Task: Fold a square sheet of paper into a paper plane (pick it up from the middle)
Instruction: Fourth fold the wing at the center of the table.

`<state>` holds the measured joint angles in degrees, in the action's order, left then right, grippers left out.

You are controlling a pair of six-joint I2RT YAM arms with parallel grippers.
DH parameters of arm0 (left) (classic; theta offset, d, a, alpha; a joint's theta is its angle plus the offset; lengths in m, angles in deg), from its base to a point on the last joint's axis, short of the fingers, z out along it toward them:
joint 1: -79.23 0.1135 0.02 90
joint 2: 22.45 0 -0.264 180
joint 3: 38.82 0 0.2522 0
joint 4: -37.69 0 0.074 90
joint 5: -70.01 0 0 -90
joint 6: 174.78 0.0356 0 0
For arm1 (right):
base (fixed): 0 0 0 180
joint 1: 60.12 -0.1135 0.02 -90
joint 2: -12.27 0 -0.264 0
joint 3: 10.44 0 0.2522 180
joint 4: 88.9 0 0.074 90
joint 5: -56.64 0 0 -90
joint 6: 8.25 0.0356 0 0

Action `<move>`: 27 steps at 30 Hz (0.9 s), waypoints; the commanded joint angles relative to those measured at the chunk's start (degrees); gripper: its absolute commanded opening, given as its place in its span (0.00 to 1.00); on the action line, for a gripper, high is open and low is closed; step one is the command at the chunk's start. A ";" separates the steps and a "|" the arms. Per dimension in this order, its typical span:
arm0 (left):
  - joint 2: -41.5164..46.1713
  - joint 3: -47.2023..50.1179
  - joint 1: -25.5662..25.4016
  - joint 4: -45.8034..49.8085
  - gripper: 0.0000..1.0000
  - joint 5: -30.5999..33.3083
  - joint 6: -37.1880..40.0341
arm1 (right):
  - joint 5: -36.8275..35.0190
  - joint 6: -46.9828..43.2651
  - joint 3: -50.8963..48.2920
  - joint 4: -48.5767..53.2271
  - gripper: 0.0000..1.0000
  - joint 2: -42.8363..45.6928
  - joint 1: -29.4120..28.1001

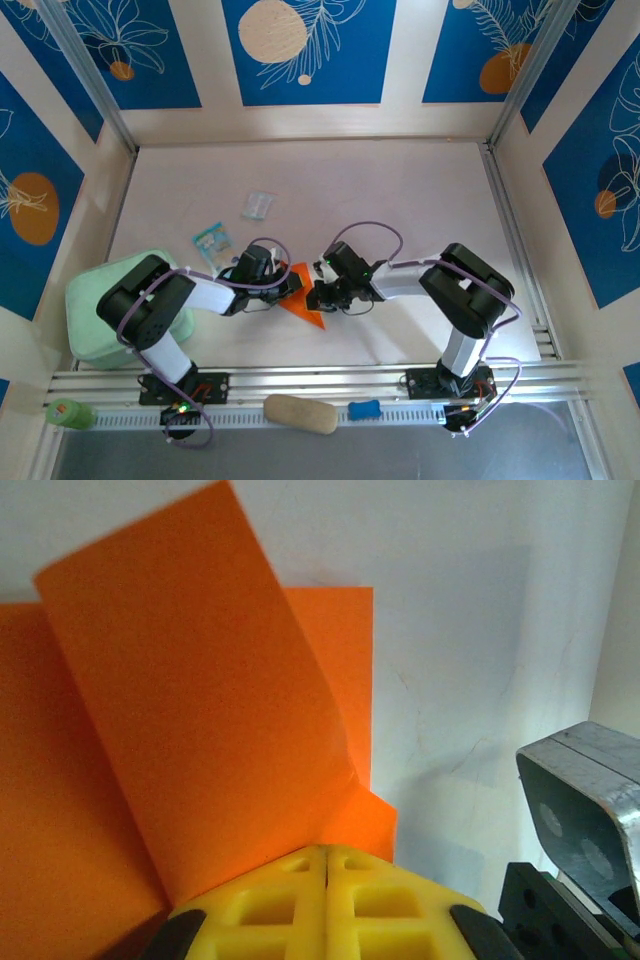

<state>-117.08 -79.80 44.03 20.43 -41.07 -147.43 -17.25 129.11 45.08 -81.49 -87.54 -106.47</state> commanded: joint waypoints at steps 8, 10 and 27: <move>6.60 -2.35 -0.05 10.37 0.05 -0.29 2.85 | 0.93 3.78 -4.37 -1.22 0.02 -4.25 -0.51; 6.43 -2.35 -0.95 10.64 0.04 -0.19 2.46 | 0.95 3.80 -4.15 -1.26 0.02 -4.17 -0.59; -3.20 -0.41 -1.19 5.71 0.00 0.73 0.25 | 0.94 2.76 -3.40 -0.53 0.05 1.69 0.25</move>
<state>-118.28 -81.61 42.94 21.92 -42.47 -147.45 -15.32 132.78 42.65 -87.09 -87.32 -106.22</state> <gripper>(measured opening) 0.041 0.048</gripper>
